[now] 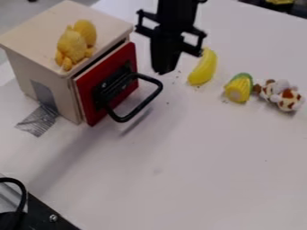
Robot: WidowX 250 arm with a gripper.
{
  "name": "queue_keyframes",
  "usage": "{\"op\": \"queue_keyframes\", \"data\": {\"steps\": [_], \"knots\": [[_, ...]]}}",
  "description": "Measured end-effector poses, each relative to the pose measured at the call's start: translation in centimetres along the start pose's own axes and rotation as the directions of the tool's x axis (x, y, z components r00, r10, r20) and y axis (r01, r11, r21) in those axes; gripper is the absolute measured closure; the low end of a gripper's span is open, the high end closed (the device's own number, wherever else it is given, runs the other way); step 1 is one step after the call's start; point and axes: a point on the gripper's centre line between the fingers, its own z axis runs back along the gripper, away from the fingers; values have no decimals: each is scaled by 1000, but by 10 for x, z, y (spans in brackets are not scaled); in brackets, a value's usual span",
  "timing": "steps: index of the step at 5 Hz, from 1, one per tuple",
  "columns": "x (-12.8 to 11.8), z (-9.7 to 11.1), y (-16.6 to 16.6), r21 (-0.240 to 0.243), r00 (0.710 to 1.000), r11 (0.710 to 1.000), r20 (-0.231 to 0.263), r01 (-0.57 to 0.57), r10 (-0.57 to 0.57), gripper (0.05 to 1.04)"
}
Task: Close the drawer
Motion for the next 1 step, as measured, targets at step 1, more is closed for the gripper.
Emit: {"op": "queue_keyframes", "data": {"steps": [1], "knots": [[-4, 13, -12, -9, 996, 1000, 83, 12, -11, 1011]]}}
